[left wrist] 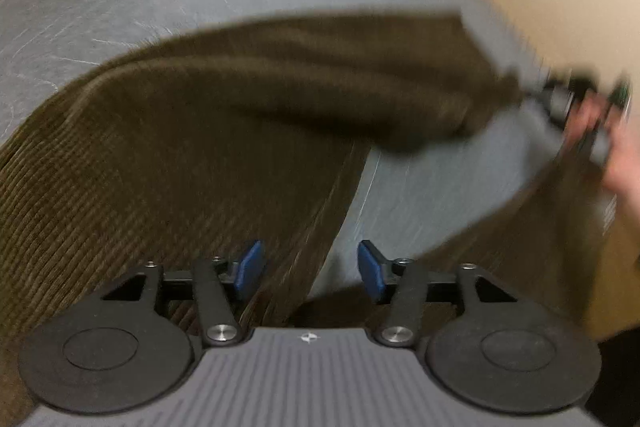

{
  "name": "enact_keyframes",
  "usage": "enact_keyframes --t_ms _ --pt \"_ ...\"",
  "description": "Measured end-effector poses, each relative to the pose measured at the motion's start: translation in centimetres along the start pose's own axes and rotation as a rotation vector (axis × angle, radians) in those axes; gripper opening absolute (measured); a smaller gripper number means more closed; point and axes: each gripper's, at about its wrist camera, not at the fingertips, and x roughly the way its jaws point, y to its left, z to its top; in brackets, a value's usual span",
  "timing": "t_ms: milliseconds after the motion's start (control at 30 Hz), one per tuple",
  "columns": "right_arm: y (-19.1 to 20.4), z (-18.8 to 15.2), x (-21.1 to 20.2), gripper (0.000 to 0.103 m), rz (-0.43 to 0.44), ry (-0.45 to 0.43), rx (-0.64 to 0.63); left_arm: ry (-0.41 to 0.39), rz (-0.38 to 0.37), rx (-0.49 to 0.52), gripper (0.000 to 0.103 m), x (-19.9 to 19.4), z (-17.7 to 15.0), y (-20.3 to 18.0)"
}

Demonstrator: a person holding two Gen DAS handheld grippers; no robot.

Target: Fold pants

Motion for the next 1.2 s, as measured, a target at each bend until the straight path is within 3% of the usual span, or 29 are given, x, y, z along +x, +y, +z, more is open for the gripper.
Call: enact_keyframes --t_ms 67,133,200,233,267,300,367,400,433,500,567,667,733,767,867,900,933,967,1033,1133,1167,1200 --pt "-0.5 0.3 0.9 0.037 -0.007 0.029 -0.010 0.023 0.049 0.069 0.064 1.2 -0.6 -1.3" --pt "-0.5 0.5 1.4 0.050 0.003 0.033 -0.003 0.032 0.097 0.119 0.064 2.4 -1.0 -2.4" --pt "-1.0 0.7 1.6 0.051 0.027 0.049 0.014 0.032 0.129 0.144 0.058 2.6 -1.2 -2.9" --pt "-1.2 0.8 1.7 0.051 0.037 0.056 0.024 0.030 0.150 0.154 0.052 2.7 -1.2 -3.0" --pt "-1.1 0.9 1.8 0.051 0.044 0.061 0.027 0.029 0.180 0.167 0.032 2.8 -1.1 -3.0" --pt "-1.0 0.9 1.9 0.051 0.046 0.066 0.023 0.031 0.212 0.178 0.020 3.2 -0.8 -2.4" --pt "-0.8 0.7 2.3 0.046 0.044 0.074 0.010 0.029 0.215 0.142 0.010 2.7 -0.4 -1.8" --pt "-0.8 1.1 2.4 0.037 0.038 0.085 0.001 0.026 0.226 0.116 0.009 2.6 0.0 -1.2" --pt "-0.5 1.6 2.6 0.007 0.028 0.095 -0.015 0.022 0.242 0.103 0.009 2.2 0.1 -0.7" --pt "1.3 2.0 2.9 0.007 0.047 0.073 -0.065 0.019 0.247 0.103 0.008 1.8 0.2 -0.3" --pt "4.4 2.4 2.0 0.007 0.138 0.033 -0.146 0.019 0.227 0.111 0.008 1.1 0.1 -0.2" --pt "8.4 2.4 -2.5 0.006 0.249 -0.191 -0.305 0.038 0.203 0.131 0.008 -0.3 -0.3 0.5" --pt "8.5 3.0 -3.5 0.006 0.171 -0.254 -0.337 0.065 0.183 0.147 0.008 -0.7 -0.5 1.1" --pt "7.8 3.5 -2.9 0.006 0.105 -0.237 -0.328 0.079 0.172 0.148 0.008 -1.1 -0.7 1.3" --pt "3.3 4.3 0.5 0.006 -0.207 -0.115 -0.307 0.113 0.126 0.150 0.008 -1.7 -1.2 1.9" --pt "1.7 4.4 1.3 0.006 -0.252 -0.079 -0.274 0.123 0.113 0.169 0.008 -1.9 -1.5 1.8" --pt "0.2 4.6 1.8 0.006 -0.265 -0.049 -0.227 0.130 0.102 0.191 0.008 -2.1 -1.8 1.6" --pt "-0.6 4.9 1.6 0.006 -0.220 -0.059 -0.191 0.135 0.091 0.208 0.008 -2.2 -1.9 1.5" --pt "0.6 4.9 1.2 0.007 -0.232 -0.076 -0.249 0.139 0.066 0.222 0.008 -2.7 -2.2 1.6" --pt "0.7 4.9 0.7 0.007 -0.243 -0.083 -0.213 0.117 0.041 0.227 0.011 -3.7 -2.3 1.8" --pt "0.8 4.8 0.7 0.009 -0.266 -0.075 -0.207 0.106 0.025 0.227 0.013 -4.2 -2.3 1.9" --pt "1.0 4.8 0.6 0.013 -0.302 -0.076 -0.212 0.091 -0.006 0.213 0.021 -5.0 -2.6 2.0"
